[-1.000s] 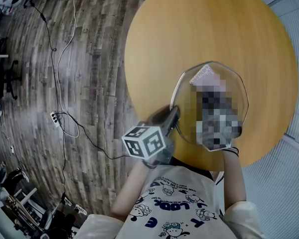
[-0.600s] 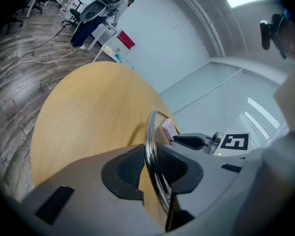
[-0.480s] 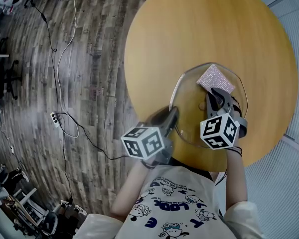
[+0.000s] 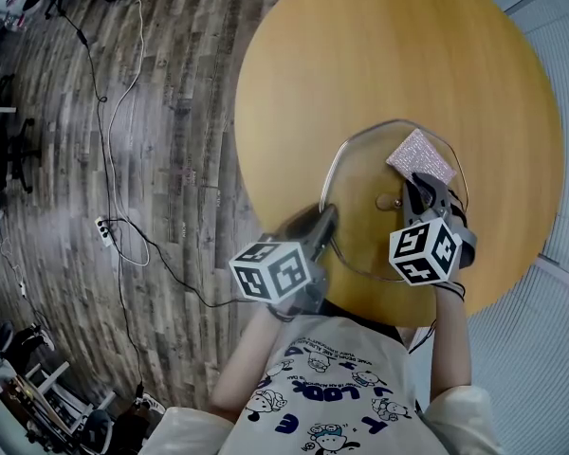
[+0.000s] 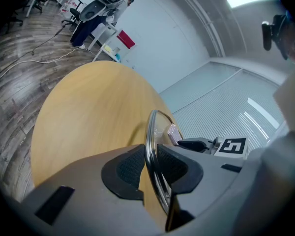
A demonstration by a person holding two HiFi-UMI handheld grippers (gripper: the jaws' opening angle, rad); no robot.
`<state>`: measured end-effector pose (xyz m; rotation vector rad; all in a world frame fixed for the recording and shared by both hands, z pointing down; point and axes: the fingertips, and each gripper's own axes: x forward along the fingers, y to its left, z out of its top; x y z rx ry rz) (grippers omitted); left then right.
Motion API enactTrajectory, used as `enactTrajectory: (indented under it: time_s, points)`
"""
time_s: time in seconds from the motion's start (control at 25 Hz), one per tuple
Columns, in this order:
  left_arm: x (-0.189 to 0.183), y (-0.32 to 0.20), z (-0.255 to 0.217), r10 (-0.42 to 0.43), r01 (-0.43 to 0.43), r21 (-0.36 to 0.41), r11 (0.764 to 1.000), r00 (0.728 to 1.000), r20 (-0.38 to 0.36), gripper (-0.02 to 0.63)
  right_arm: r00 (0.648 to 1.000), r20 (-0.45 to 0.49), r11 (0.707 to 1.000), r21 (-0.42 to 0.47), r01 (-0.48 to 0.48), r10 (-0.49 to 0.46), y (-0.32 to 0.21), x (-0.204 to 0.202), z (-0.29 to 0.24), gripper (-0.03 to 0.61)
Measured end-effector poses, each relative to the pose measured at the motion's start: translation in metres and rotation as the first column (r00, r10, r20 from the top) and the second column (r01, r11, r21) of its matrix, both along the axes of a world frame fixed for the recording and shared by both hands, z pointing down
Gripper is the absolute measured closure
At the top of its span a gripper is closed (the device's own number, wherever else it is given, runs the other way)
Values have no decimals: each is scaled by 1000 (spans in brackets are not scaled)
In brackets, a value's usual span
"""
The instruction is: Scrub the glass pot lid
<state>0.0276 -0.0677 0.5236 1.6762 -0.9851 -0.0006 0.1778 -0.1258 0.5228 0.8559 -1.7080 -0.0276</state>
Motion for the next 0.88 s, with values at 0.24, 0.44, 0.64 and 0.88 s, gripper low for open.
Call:
enactTrajectory:
  time_s: [0.24, 0.44, 0.64, 0.88]
  points:
    - [0, 1, -1, 0, 0, -5, 1000, 1000, -3, 528, 999, -17, 999, -11, -47, 47, 6, 16, -2, 515]
    - [-1, 0, -1, 2, -2, -5, 1000, 1000, -4, 528, 997, -18, 997, -22, -75, 75, 13, 23, -2, 515]
    - [-1, 2, -5, 3, -3, -2, 1000, 1000, -9, 528, 994, -6, 993, -30, -110, 110, 23, 27, -7, 515]
    - [0, 6, -4, 5, -5, -3, 1000, 1000, -11, 528, 987, 18, 986, -45, -159, 160, 35, 31, -7, 514]
